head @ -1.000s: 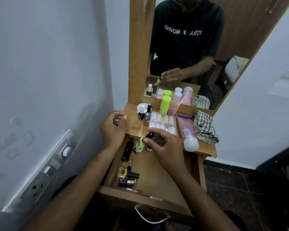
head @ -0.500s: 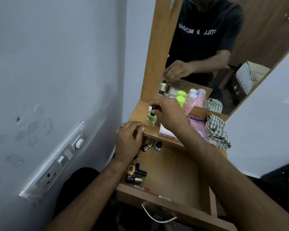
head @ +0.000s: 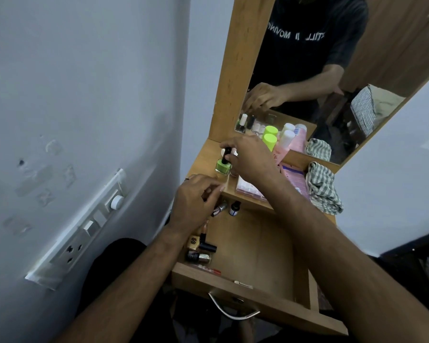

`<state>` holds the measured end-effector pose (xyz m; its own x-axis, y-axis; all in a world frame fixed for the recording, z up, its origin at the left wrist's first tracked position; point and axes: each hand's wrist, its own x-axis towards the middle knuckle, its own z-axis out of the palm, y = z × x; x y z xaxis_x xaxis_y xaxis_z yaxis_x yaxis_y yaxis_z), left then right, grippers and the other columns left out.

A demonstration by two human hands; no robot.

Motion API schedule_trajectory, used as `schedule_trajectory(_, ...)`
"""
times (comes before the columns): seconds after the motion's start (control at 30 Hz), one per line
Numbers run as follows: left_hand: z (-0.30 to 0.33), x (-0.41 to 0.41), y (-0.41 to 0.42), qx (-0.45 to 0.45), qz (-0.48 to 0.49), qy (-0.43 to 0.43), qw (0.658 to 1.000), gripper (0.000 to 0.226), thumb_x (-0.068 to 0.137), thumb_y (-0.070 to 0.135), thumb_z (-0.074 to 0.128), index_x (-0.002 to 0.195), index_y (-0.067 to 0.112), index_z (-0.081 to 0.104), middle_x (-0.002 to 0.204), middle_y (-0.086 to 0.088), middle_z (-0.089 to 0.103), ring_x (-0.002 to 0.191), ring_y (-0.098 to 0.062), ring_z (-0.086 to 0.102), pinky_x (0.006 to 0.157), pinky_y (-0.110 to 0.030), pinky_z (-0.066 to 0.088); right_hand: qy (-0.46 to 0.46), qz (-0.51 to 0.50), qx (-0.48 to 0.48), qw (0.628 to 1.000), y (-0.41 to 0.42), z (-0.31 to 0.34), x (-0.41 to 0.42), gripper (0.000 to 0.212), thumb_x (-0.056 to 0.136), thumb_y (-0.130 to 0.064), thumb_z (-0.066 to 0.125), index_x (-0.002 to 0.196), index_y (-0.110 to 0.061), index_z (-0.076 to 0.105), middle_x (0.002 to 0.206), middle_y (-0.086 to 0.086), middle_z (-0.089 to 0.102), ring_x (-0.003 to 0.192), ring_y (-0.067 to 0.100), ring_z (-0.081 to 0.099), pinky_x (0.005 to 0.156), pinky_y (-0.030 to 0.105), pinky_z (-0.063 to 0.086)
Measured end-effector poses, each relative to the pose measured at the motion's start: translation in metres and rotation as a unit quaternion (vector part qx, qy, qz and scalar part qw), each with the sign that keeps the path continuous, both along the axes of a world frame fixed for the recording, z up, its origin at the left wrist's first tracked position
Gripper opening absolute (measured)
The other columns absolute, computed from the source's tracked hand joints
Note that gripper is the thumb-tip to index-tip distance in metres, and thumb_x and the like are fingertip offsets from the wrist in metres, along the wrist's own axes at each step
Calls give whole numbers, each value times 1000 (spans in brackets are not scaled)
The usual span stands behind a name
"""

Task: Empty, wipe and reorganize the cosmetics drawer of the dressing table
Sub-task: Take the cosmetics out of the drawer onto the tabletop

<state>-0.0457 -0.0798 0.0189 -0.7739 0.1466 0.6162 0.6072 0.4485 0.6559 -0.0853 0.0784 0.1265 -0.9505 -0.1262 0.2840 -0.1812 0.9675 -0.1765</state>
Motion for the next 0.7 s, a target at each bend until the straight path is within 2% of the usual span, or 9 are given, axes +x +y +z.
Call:
schedule_trajectory(0.13, -1, 6, 4, -75, -45, -6, 996, 11, 89, 26, 74, 92, 15, 75, 88, 4, 73, 77, -7, 62, 69, -22, 51, 21, 17, -2, 1000, 4, 1, 9, 46, 89, -23, 76, 134, -24, 66, 129, 0, 69, 120, 25, 58, 94, 37, 48)
schedule_trajectory(0.23, -7, 5, 8, -134, -55, -54, 988, 9, 89, 28, 72, 85, 19, 73, 81, 7, 71, 70, -6, 59, 64, -24, 49, 87, 34, -1, 996, 7, 2, 25, 46, 88, -27, 76, 132, -22, 66, 130, 0, 67, 117, 24, 58, 89, 32, 46)
schedule_trajectory(0.37, -14, 5, 19, -168, -29, -86, 982, 9, 89, 21, 69, 84, 16, 75, 80, 2, 73, 71, -9, 62, 65, -25, 48, 225, 61, -90, 968, 14, -19, 67, 15, 96, -24, 66, 106, -16, 73, 98, -4, 73, 85, 10, 60, 73, 22, 44)
schedule_trajectory(0.43, -18, 6, 25, -194, -16, -90, 977, 10, 90, 20, 67, 92, 16, 76, 90, -1, 74, 81, -16, 66, 72, -27, 50, 230, 69, -131, 962, 20, -44, 95, 14, 96, -23, 65, 100, -15, 75, 88, -3, 73, 74, 6, 59, 67, 22, 47)
schedule_trajectory(0.53, -27, 6, 33, -239, -13, -128, 962, 21, 89, 23, 65, 108, 15, 71, 107, -8, 72, 97, -27, 66, 83, -37, 54, 137, 69, -135, 979, 34, -91, 129, 13, 93, -27, 66, 99, -20, 75, 86, -7, 74, 71, 5, 63, 64, 18, 49)
schedule_trajectory(0.63, -30, 0, 42, -282, -8, -171, 944, 25, 90, 27, 63, 111, 15, 67, 104, -10, 71, 91, -31, 69, 74, -38, 56, -68, 3, -107, 992, 49, -121, 134, 14, 94, -35, 64, 99, -26, 73, 86, -11, 73, 73, 3, 64, 63, 18, 48)
schedule_trajectory(0.7, -29, -6, 45, -303, 4, -187, 935, 23, 91, 26, 62, 109, 13, 68, 102, -10, 72, 91, -32, 69, 72, -37, 55, -152, -35, -91, 984, 55, -131, 129, 15, 94, -35, 64, 102, -27, 75, 91, -11, 74, 77, 3, 63, 62, 16, 43)
